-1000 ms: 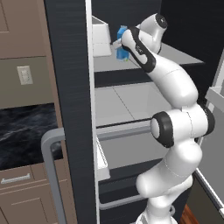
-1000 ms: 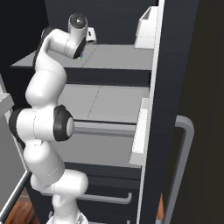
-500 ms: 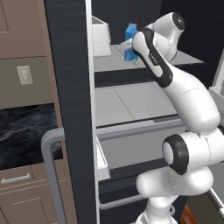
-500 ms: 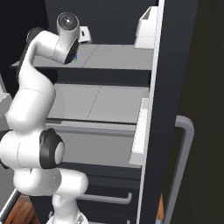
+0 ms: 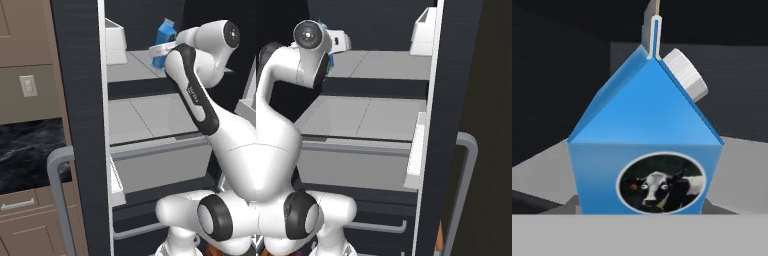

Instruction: Take a sugar cube from the saucer and place it inside the coffee. Then, grab milk from the fridge and place it next to the coffee on the counter to sweeten the coffee.

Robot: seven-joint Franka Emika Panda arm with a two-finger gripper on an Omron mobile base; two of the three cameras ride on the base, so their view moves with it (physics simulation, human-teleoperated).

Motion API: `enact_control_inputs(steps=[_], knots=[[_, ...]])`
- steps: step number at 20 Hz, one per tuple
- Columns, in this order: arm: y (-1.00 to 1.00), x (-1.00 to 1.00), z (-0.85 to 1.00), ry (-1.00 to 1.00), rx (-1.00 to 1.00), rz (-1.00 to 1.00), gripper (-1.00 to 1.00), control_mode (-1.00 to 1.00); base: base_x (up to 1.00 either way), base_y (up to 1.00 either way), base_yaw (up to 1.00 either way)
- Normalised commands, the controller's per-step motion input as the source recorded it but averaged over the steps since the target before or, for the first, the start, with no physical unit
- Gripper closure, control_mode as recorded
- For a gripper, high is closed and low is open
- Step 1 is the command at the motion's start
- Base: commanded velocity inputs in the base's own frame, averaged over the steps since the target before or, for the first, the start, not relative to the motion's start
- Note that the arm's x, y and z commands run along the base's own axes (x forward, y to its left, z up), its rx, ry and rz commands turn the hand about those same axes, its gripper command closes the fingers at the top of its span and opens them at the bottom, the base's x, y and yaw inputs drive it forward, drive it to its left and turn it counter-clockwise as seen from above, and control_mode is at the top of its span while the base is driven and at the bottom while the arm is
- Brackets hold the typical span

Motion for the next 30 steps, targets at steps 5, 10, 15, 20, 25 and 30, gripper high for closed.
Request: enact_control_inputs(steps=[5,10,15,20,25,30], knots=[[-0.14,-1.0,0.01,0.02,0.12,-0.02,1.0,-1.0,0.0,0.0,0.0],[-0.19,-1.0,-0.14,0.03,0.05,-0.01,1.0,-1.0,0.0,0.0,0.0],[-0.24,-1.0,-0.37,0.01,0.0,-0.03,1.0,-1.0,0.0,0.0,0.0],[-0.2,-0.6,-0.34,0.0,0.0,0.0,1.0,1.0,-0.4,-0.14,0.0],[0.0,0.0,0.0,0.0,0.0,0.0,1.0,1.0,-1.0,-0.35,0.18],[0.0,0.0,0.0,0.0,0.0,0.0,1.0,1.0,-1.0,-0.23,0.54]])
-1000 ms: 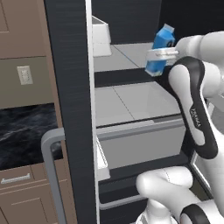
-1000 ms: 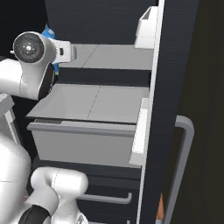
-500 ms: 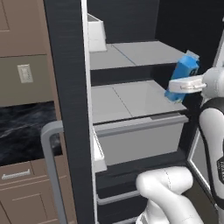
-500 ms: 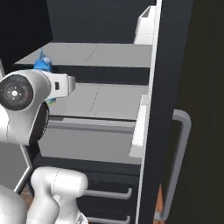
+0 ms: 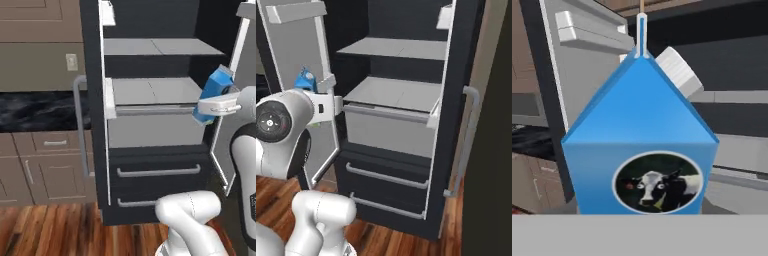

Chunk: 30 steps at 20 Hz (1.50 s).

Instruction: Take a sugar cube from the saucer and place it inside the coffee. Then, grab milk from the fridge and place it next to the coffee on the counter to sweeten the coffee.

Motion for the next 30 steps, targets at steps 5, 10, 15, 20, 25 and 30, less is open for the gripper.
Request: enact_control_inputs(steps=[5,10,15,20,25,30], knots=[[0.0,0.0,0.0,0.0,0.0,0.0,1.0,1.0,-0.99,-0.03,0.82],[0.0,0.0,0.0,0.0,0.0,0.0,1.0,1.0,-0.58,0.0,0.98],[0.0,0.0,0.0,0.0,0.0,0.0,1.0,1.0,-0.15,0.02,1.0],[0.0,0.0,0.0,0.0,0.0,0.0,1.0,1.0,-0.11,0.01,1.0],[0.0,0.0,0.0,0.0,0.0,0.0,1.0,1.0,-0.1,0.0,1.0],[0.0,0.0,0.0,0.0,0.0,0.0,1.0,1.0,-0.1,0.0,1.0]])
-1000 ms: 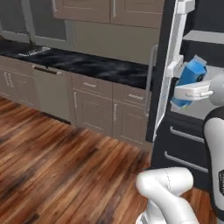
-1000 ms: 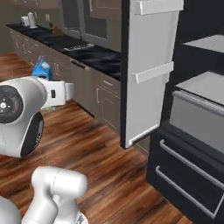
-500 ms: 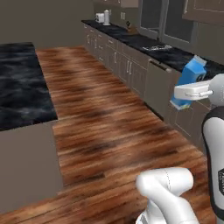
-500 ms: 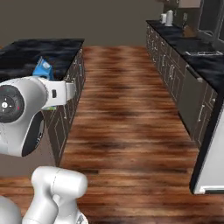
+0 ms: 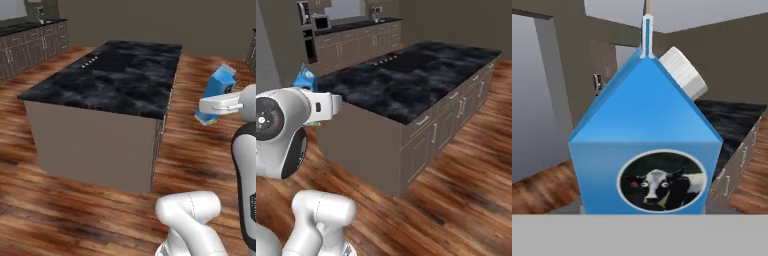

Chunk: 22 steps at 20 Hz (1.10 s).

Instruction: Take a sugar cube from the saucer and place it inside the coffee. Then, grab milk from the fridge and place it next to the coffee on the counter to sweeten the coffee.

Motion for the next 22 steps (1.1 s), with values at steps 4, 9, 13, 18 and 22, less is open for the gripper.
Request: enact_control_inputs(steps=[4,9,13,18,22], knots=[[0.0,0.0,0.0,0.0,0.0,0.0,1.0,1.0,-0.06,0.13,1.0],[0.0,0.0,0.0,0.0,0.0,0.0,1.0,1.0,0.28,0.25,0.9],[0.0,0.0,0.0,0.0,0.0,0.0,1.0,1.0,0.94,0.11,0.7],[0.0,0.0,0.0,0.0,0.0,0.0,1.0,1.0,1.0,-0.03,0.52],[0.0,0.0,0.0,0.0,0.0,0.0,1.0,1.0,1.0,-0.47,0.15]])
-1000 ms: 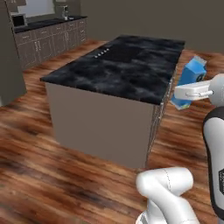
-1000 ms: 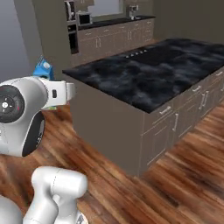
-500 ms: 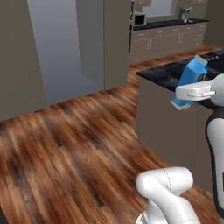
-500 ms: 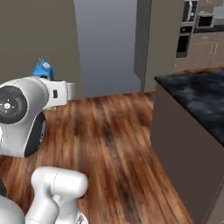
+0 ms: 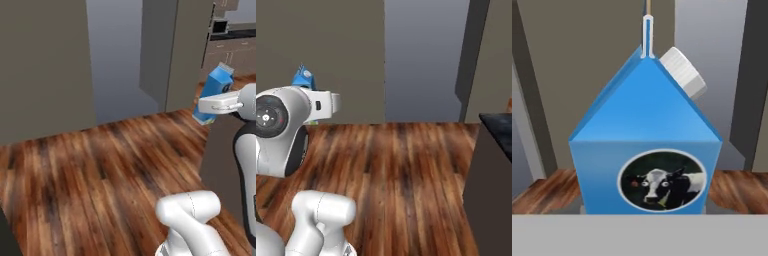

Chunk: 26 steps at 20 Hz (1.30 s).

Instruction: Take a sugar cube from the saucer and place it inside the coffee. Then, grab milk from the fridge and place it next to the coffee on the counter to sweeten the coffee.

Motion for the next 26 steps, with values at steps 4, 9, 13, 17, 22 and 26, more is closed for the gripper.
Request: enact_control_inputs(steps=[4,9,13,17,22,26], knots=[[0.0,0.0,0.0,0.0,0.0,0.0,1.0,1.0,1.0,-0.71,-0.13],[0.0,0.0,0.0,0.0,0.0,0.0,1.0,1.0,1.0,-0.61,-0.24],[0.0,0.0,0.0,0.0,0.0,0.0,1.0,1.0,1.0,-0.22,-0.25],[0.0,0.0,0.0,0.0,0.0,0.0,1.0,1.0,1.0,0.01,-0.23],[0.0,0.0,0.0,0.0,0.0,0.0,1.0,1.0,1.0,0.15,-0.31],[0.0,0.0,0.0,0.0,0.0,0.0,1.0,1.0,1.0,0.19,-0.36]])
